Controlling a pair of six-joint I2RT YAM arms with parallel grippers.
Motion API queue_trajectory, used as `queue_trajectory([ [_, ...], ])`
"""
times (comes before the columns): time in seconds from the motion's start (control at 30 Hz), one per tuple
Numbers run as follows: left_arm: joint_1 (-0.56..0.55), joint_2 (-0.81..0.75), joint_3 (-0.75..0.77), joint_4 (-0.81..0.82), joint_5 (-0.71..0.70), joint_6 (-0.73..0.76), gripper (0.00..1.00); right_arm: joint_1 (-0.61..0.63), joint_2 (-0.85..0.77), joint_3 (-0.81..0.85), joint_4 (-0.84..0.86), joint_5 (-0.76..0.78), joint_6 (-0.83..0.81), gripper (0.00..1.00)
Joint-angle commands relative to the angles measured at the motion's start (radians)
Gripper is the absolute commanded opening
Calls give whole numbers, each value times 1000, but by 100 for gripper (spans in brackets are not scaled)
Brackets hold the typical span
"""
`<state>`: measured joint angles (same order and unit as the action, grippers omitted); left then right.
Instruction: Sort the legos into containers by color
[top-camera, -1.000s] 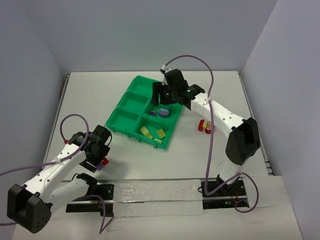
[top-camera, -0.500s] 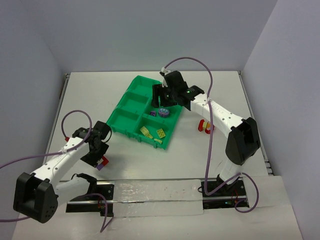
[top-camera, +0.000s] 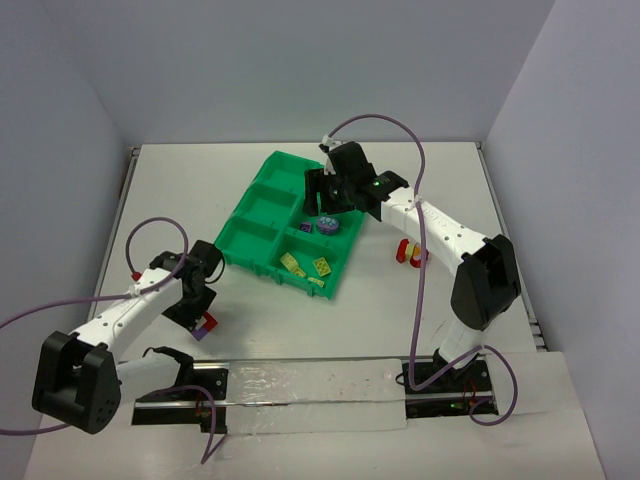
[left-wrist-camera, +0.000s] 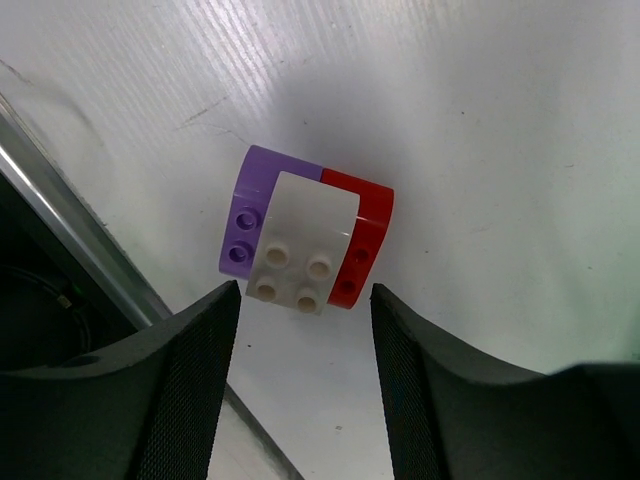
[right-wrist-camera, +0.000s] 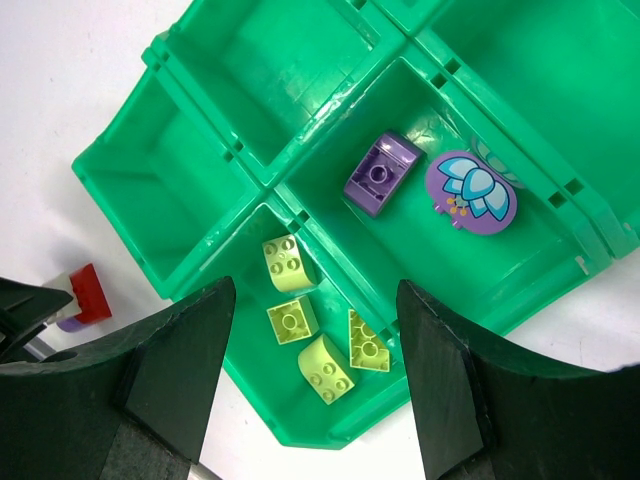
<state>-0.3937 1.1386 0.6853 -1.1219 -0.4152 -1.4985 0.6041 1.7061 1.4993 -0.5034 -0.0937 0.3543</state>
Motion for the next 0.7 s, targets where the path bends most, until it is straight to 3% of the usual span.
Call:
queue_trajectory([
  [0.0,10,7,6,49,-17,8,60,-3,8,44,-12,2,-16,73],
  [0.3,12,34,-22,92,15,28,63,-3,6,48,-19,6,-18,73],
  [0.67,12,11,-41,107,5,10,50,-2,-5,40,-19,10,-19,73],
])
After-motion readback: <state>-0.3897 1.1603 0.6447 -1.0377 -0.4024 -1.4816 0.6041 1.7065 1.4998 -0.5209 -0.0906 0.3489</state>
